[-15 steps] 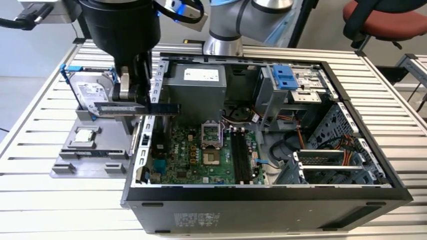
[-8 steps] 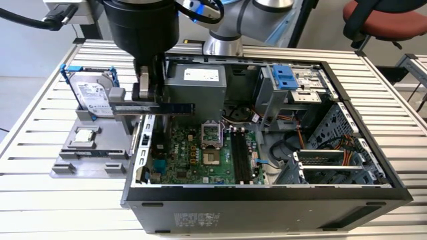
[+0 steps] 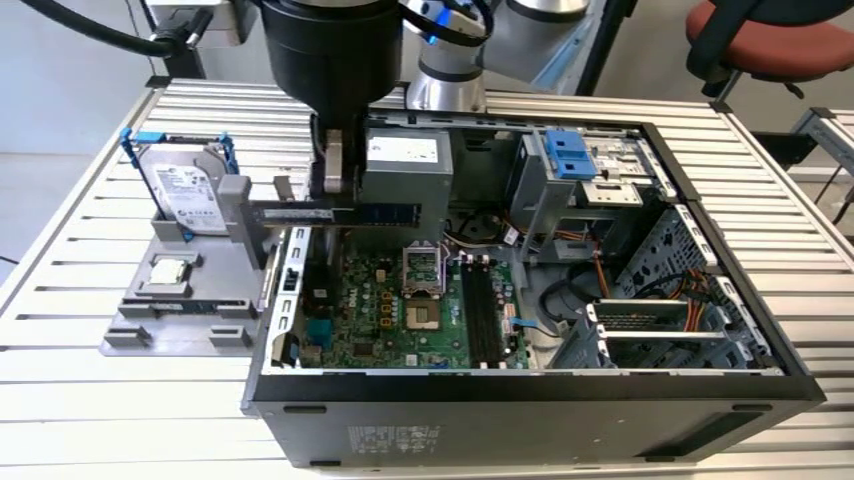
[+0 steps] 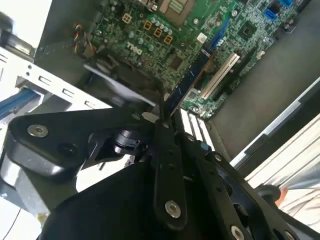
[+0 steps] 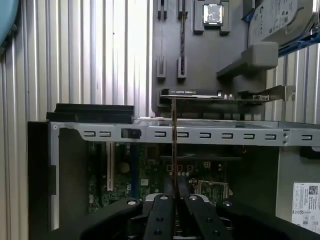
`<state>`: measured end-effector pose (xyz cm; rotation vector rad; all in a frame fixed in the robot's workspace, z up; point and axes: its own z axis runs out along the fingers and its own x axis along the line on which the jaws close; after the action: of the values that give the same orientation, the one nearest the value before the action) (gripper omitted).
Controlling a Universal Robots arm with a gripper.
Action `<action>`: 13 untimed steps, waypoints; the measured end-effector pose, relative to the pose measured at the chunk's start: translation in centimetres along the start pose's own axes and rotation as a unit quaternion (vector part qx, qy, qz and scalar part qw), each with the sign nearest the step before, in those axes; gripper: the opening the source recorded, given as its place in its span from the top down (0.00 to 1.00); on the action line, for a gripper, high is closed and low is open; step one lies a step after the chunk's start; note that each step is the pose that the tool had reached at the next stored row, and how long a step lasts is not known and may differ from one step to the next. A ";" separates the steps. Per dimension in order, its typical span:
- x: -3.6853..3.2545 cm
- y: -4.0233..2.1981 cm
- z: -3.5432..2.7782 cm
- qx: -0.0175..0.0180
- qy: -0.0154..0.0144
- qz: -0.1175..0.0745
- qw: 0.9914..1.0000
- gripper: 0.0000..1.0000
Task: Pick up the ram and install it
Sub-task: 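Pick up the ram and move it above insertion slot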
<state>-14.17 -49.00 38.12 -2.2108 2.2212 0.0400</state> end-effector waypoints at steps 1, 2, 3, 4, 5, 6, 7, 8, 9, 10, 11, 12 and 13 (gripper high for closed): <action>-0.11 -0.31 0.00 0.000 0.000 0.000 1.000 1.00; -0.22 -0.59 0.00 0.000 0.000 0.000 1.000 1.00; -0.36 -0.87 0.00 0.000 0.000 0.000 1.000 1.00; -0.52 -1.15 0.00 0.000 0.000 0.000 1.000 1.00; -0.67 -1.39 0.00 0.000 0.000 0.000 1.000 1.00; -0.84 -1.67 0.00 0.000 0.000 0.000 1.000 1.00; -1.00 -1.94 0.00 0.000 0.000 0.000 1.000 1.00; -1.15 -2.21 0.00 0.000 0.000 0.000 1.000 1.00; -1.30 -2.49 0.00 0.000 0.000 0.000 1.000 1.00; -1.44 -2.78 0.00 0.000 0.000 0.000 1.000 1.00; -1.57 -3.09 -0.01 0.000 0.000 0.000 1.000 1.00; -1.66 -3.42 0.00 0.000 0.000 0.000 1.000 1.00; -1.73 -3.78 -0.01 0.000 0.000 0.000 1.000 1.00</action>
<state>-10.39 -47.29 38.12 -2.2108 2.2212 0.0400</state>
